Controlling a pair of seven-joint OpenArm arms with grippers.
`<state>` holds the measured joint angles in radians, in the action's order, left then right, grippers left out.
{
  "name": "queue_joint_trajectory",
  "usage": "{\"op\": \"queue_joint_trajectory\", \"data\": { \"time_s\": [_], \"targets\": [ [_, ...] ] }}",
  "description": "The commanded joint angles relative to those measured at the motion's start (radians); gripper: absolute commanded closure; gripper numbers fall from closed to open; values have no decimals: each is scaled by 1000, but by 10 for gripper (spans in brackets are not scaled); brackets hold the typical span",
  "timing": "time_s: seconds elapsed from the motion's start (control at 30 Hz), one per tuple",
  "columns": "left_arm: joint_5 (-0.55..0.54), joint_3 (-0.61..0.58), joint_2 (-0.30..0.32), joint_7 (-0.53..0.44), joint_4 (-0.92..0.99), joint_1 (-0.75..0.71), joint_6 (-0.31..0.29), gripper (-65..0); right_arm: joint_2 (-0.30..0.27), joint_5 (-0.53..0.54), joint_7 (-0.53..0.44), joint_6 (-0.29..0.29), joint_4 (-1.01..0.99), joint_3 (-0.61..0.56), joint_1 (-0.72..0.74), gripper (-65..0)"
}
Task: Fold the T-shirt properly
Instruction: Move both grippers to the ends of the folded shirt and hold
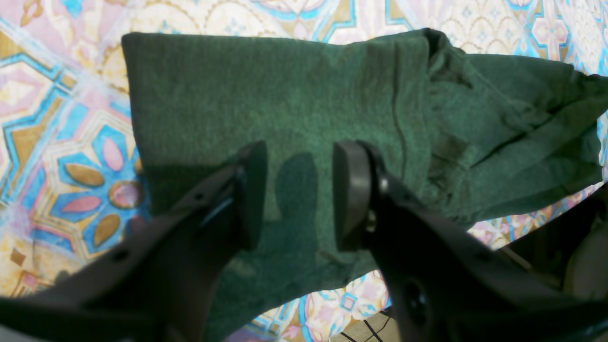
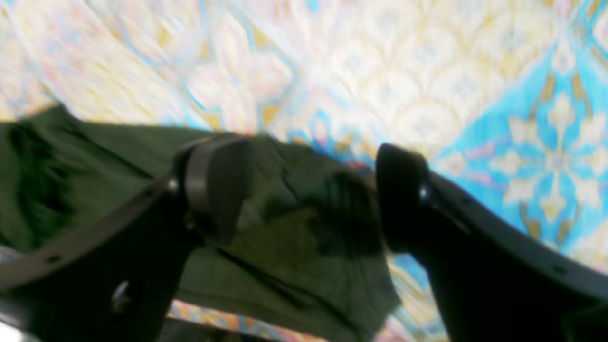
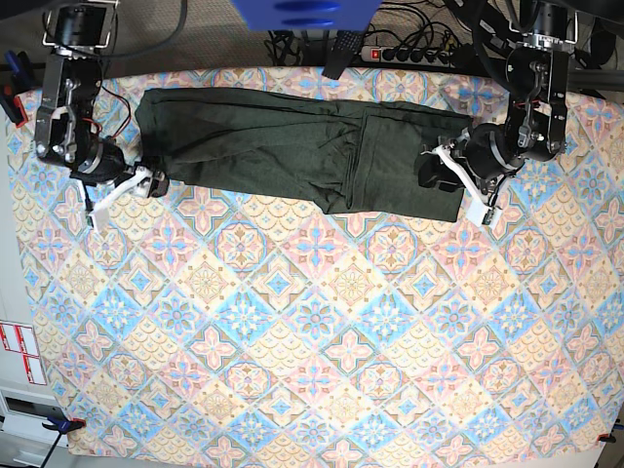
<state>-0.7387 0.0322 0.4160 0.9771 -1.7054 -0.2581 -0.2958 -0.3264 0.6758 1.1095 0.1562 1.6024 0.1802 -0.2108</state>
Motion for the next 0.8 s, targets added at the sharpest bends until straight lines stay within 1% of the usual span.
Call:
{"op": "queue_joint_trajectory", "data": {
  "time_s": [0.0, 0.13, 0.3, 0.47, 0.77],
  "targets": [
    [-17, 5, 11, -13, -17, 7, -6, -230, -4, -8, -15, 4, 11, 6, 11, -433],
    [-18, 5, 11, -13, -17, 9, -6, -230, 22, -47, -15, 4, -38, 9, 11, -433],
    [-18, 5, 10, -13, -17, 10, -6, -230, 22, -49, -16, 4, -96, 8, 7, -433],
    [-18, 5, 10, -13, -17, 10, -6, -230, 17, -49, -15, 4, -93, 8, -2, -433],
    [-18, 5, 10, -13, -17, 10, -6, -230, 17, -49, -13, 4, -93, 6, -62, -433]
  ]
}}
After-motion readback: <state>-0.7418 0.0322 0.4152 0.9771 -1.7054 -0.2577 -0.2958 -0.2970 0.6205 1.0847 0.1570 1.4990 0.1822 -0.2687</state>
